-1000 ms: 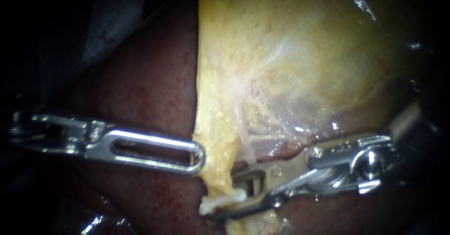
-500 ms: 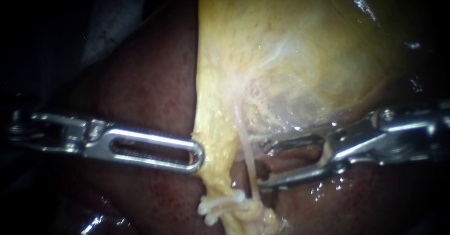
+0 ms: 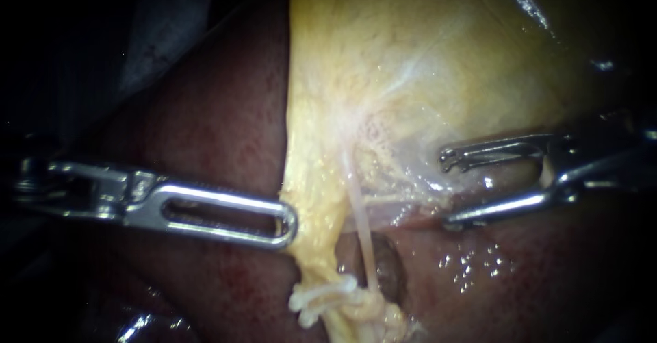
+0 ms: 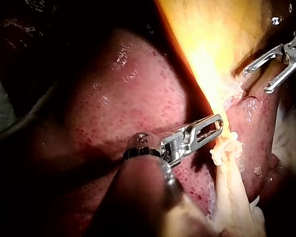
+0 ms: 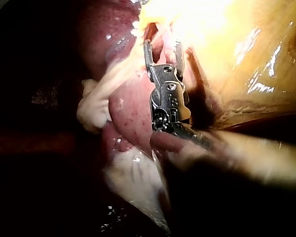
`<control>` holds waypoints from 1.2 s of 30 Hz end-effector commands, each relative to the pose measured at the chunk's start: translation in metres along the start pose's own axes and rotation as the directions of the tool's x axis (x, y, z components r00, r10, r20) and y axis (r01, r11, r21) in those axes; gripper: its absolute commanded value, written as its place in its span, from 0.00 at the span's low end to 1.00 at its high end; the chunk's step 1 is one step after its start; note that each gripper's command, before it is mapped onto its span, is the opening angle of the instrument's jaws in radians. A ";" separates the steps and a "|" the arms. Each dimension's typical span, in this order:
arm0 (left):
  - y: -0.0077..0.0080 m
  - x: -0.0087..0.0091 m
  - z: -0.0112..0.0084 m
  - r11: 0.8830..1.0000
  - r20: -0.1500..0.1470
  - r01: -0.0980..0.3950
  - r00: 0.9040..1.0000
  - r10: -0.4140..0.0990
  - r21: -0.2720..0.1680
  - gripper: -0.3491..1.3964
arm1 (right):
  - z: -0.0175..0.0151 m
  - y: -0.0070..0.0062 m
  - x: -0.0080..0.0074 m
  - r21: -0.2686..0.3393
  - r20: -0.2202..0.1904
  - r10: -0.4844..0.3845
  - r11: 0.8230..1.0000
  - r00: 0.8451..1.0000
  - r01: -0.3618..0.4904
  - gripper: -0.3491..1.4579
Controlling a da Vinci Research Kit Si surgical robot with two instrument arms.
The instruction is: Going back second clip left tube
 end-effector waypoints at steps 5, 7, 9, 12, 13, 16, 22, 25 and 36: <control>0.0012 -0.0002 0.0006 1.000 0.003 -0.003 1.000 0.003 -0.005 0.00 | -0.0003 0.0000 -0.0002 0.002 0.001 -0.001 1.000 1.000 0.001 0.44; 0.0019 -0.0002 0.0011 1.000 0.005 -0.006 1.000 0.006 -0.009 0.00 | -0.0004 0.0000 -0.0002 0.000 0.000 -0.001 1.000 1.000 0.001 0.44; 0.0028 -0.0002 0.0020 1.000 0.009 -0.009 1.000 0.010 -0.015 0.00 | -0.0006 -0.0001 -0.0002 -0.002 -0.001 -0.001 1.000 1.000 0.001 0.44; 0.0039 0.0000 0.0035 1.000 0.016 -0.014 1.000 0.015 -0.024 0.00 | -0.0007 -0.0001 -0.0002 -0.001 -0.001 -0.001 1.000 1.000 0.001 0.44; 0.0044 0.0002 0.0043 1.000 0.011 -0.017 1.000 0.017 -0.023 0.00 | -0.0008 -0.0001 -0.0002 -0.001 -0.001 -0.001 1.000 1.000 0.001 0.44; 0.0052 0.0005 0.0062 0.999 0.002 -0.023 1.000 0.023 -0.023 0.00 | -0.0009 -0.0001 -0.0002 -0.001 -0.001 -0.001 1.000 1.000 0.001 0.44; 0.0059 0.0007 0.0079 0.999 -0.007 -0.028 1.000 0.028 -0.023 0.00 | -0.0011 -0.0002 -0.0002 -0.003 -0.002 0.000 1.000 1.000 0.000 0.44; 0.0058 0.0006 0.0078 0.999 -0.008 -0.027 1.000 0.027 -0.021 0.00 | -0.0012 -0.0002 -0.0002 -0.003 -0.002 0.000 1.000 1.000 0.000 0.44; 0.0056 0.0005 0.0077 0.999 -0.008 -0.026 1.000 0.026 -0.020 0.00 | -0.0013 -0.0003 -0.0002 -0.003 -0.002 -0.010 1.000 1.000 0.010 0.44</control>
